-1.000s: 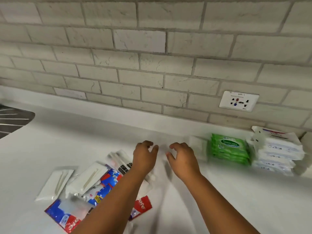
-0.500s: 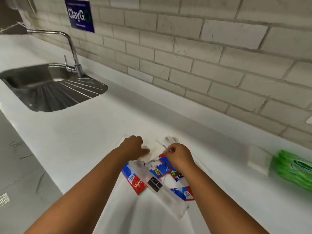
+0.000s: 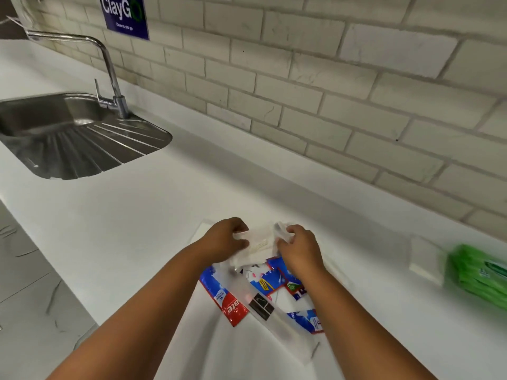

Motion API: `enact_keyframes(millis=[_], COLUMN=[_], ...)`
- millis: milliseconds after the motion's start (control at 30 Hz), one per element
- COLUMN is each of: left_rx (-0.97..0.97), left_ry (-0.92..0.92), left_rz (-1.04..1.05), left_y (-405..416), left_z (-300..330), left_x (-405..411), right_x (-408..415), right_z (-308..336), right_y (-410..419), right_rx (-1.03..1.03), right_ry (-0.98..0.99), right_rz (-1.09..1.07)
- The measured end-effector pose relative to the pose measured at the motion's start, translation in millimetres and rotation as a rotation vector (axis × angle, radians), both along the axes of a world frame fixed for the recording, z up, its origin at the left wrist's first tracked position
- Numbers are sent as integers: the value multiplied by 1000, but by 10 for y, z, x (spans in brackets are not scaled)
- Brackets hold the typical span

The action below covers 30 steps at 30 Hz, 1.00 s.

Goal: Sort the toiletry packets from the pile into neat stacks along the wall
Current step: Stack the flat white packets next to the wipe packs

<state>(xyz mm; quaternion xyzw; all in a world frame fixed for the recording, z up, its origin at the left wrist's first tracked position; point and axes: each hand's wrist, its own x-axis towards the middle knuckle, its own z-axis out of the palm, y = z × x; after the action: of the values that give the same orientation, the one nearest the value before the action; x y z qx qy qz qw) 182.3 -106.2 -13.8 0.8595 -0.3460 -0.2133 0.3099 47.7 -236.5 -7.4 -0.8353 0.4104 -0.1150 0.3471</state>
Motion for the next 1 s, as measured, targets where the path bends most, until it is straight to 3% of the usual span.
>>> enact_keyframes(millis=[133,333,467,600,700,1000], left_rx=[-203,-373,-394,-297,-206,-136], left_ry=[270,547,649,627,427,15], left_rz=[-16,70,26,-46,-118,-191], left_y=[-145,-555,-934,-1339,-1543,-1994], left_z=[196,235,159,92,-15,-335], left_x=[-21,-488,-1040,-1586,-1965,-2709], right_x=[-114,-544,-1004,-1559,-2009,-2679], right_z=[162,157,66,5,-120,-406], right_y=[-210,-336,-458,-728,-833,-1164], right_rx=[40,546,529,385,250,-76], right_ry=[-136,-357,-384,-423,-342,-11], right_rz=[-63,-341,-415,-588,-659,-592])
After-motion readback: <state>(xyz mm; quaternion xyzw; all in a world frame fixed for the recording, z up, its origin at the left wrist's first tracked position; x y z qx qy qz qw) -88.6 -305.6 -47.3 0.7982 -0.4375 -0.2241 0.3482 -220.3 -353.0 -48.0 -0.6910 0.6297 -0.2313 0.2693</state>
